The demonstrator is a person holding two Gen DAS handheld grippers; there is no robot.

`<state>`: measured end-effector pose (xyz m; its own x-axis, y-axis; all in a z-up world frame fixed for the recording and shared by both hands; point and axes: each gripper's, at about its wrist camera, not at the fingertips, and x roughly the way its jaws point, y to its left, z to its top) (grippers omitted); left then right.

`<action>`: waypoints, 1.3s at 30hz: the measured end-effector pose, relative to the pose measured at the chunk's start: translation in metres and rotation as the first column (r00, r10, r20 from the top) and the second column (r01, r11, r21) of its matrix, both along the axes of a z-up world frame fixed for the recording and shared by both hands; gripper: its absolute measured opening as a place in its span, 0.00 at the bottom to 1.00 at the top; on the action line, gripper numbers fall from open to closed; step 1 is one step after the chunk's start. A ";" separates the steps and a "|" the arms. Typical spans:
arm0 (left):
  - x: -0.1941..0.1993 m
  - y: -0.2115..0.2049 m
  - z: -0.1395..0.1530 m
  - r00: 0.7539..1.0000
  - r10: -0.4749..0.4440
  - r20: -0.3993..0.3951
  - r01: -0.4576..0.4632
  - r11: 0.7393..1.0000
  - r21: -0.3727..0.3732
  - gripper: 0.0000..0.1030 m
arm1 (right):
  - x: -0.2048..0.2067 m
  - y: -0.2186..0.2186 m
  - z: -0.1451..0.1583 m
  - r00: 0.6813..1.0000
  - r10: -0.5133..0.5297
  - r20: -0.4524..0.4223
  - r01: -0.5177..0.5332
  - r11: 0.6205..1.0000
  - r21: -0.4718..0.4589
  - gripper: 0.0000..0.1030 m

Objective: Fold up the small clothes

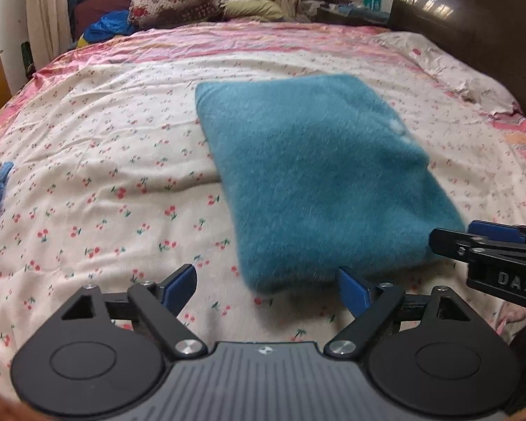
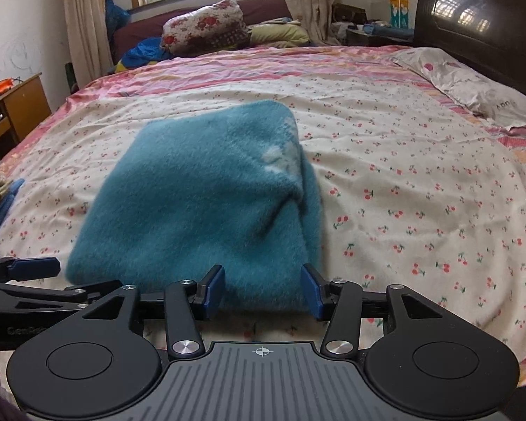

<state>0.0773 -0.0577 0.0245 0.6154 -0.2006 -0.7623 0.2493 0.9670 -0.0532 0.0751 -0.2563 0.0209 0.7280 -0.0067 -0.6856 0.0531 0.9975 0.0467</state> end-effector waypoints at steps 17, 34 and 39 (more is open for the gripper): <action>-0.011 0.004 -0.003 0.999 0.034 0.003 -0.033 0.999 -0.023 0.96 | -0.015 0.005 -0.017 0.999 -0.006 -0.038 0.007 1.000 0.025 0.52; -0.018 -0.002 0.002 0.999 0.011 0.046 -0.010 1.000 -0.020 1.00 | -0.023 0.006 -0.020 0.999 -0.019 -0.039 0.021 0.998 0.055 0.53; -0.016 0.000 -0.001 0.999 0.032 0.041 -0.032 0.999 -0.010 1.00 | -0.025 0.006 -0.019 1.000 -0.022 -0.020 0.023 0.997 0.070 0.53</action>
